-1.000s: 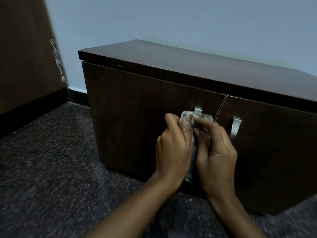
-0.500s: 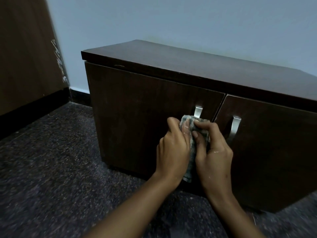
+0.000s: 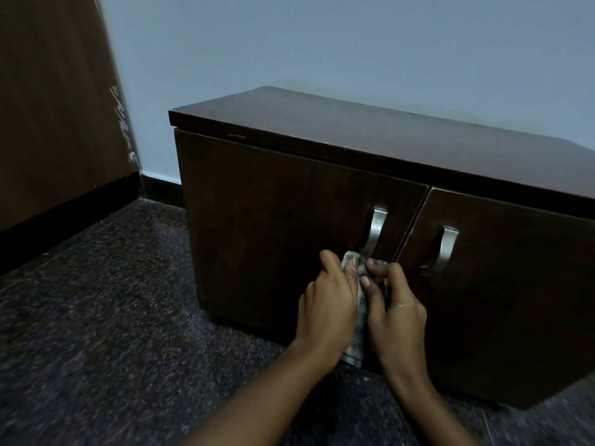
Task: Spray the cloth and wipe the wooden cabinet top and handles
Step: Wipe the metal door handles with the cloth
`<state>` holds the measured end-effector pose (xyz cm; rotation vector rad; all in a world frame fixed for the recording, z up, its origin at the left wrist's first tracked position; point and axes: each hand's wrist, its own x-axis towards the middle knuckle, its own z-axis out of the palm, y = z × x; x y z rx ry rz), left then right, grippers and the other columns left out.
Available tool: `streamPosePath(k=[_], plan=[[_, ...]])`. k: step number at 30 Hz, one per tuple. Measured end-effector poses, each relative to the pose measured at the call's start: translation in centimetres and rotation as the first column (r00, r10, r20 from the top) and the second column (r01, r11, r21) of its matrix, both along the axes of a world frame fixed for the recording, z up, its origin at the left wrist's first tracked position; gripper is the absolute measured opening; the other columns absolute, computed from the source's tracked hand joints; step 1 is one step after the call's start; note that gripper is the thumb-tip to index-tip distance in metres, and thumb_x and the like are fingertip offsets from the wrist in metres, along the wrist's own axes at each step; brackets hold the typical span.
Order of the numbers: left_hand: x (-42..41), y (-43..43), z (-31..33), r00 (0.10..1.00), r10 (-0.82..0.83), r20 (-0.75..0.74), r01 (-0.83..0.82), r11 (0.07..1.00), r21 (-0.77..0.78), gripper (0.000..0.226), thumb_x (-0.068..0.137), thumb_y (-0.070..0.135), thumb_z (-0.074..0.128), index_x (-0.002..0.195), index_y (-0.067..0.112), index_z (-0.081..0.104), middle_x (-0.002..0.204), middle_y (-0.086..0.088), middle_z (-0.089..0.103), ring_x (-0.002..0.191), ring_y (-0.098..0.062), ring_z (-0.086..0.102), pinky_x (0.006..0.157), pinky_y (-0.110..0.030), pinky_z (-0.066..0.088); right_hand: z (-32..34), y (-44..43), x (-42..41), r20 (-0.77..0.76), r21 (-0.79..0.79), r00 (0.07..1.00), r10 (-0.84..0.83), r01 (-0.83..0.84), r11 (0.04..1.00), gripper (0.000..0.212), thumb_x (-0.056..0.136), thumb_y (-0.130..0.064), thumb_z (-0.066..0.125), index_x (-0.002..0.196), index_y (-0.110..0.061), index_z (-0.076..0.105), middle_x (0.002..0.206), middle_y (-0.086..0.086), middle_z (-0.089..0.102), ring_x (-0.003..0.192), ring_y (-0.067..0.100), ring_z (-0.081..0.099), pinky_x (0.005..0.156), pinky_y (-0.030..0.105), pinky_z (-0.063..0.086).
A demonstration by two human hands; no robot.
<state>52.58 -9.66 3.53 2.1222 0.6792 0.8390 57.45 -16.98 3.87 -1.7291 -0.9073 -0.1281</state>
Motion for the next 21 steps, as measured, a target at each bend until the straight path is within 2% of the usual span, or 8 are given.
streamPosePath(k=[4,8,10,12,15,18,21], plan=[[0.2,0.2,-0.3,1.000,-0.013,0.013,0.012,1.000,0.021,0.016,0.099,0.038,0.030,0.093,0.024,0.031,0.072,0.002,0.061,0.060,-0.012,0.061,0.050,-0.034,0.050,0.2,-0.4,0.2,0.006,-0.021,1.000,0.023,-0.023,1.000,0.043,0.089,-0.005,0.057,0.087,-0.047,0.048,0.092,-0.024,0.057,0.090,-0.023,0.053,0.068,-0.005,0.040],[0.4,-0.5,-0.7,0.997,0.033,0.070,-0.028,0.997,-0.072,0.014,0.099,0.036,0.033,0.088,0.027,0.033,0.066,0.005,0.058,0.055,-0.006,0.059,0.045,-0.026,0.046,0.6,-1.0,0.3,-0.030,-0.053,0.999,0.039,-0.040,0.998,0.042,0.089,-0.007,0.059,0.089,-0.048,0.050,0.092,-0.024,0.059,0.089,-0.022,0.054,0.068,-0.005,0.041],[0.1,-0.8,-0.4,0.993,0.053,0.109,-0.040,0.992,-0.117,0.014,0.099,0.036,0.034,0.088,0.028,0.034,0.067,0.005,0.058,0.056,-0.006,0.059,0.045,-0.026,0.046,1.0,-1.4,0.1,-0.029,-0.077,0.999,0.037,-0.040,0.996,0.039,0.089,-0.011,0.059,0.096,-0.048,0.049,0.094,-0.025,0.059,0.088,-0.023,0.053,0.067,-0.005,0.041],[-0.4,-1.1,0.3,0.988,0.088,0.127,-0.072,0.989,-0.126,0.015,0.099,0.036,0.034,0.085,0.031,0.032,0.066,0.006,0.057,0.056,-0.004,0.057,0.044,-0.023,0.043,1.5,-1.7,-0.3,-0.060,-0.080,0.998,0.028,-0.033,0.996,0.037,0.090,-0.017,0.059,0.111,-0.044,0.044,0.095,-0.024,0.057,0.086,-0.024,0.053,0.064,-0.004,0.042],[-1.4,-1.1,2.1,0.972,0.179,0.155,-0.146,0.968,-0.205,0.021,0.099,0.033,0.035,0.078,0.033,0.029,0.064,0.008,0.053,0.053,-0.002,0.051,0.041,-0.018,0.034,3.0,-1.7,-1.5,-0.191,-0.071,0.978,0.083,-0.098,0.993,0.045,0.089,-0.035,0.051,0.125,-0.044,0.026,0.102,-0.022,0.054,0.085,-0.022,0.055,0.060,0.002,0.045],[-3.3,-0.3,4.8,0.961,0.220,0.165,-0.154,0.927,-0.342,0.017,0.100,0.031,0.032,0.085,0.024,0.034,0.070,0.005,0.054,0.058,-0.008,0.052,0.048,-0.023,0.038,5.2,-1.3,-3.3,-0.427,-0.063,0.877,0.219,-0.271,0.961,0.052,0.078,-0.055,0.038,0.127,-0.049,0.022,0.108,-0.023,0.051,0.087,-0.010,0.057,0.064,0.010,0.044],[-6.6,0.8,6.9,0.960,0.225,0.167,-0.117,0.864,-0.491,0.021,0.100,0.036,0.033,0.089,0.019,0.037,0.080,0.000,0.058,0.070,-0.014,0.058,0.060,-0.030,0.047,6.8,-0.7,-4.7,-0.587,-0.027,0.740,0.328,-0.423,0.906,0.050,0.088,-0.047,0.041,0.135,-0.041,0.027,0.105,-0.024,0.051,0.087,-0.004,0.060,0.062,0.011,0.049]])
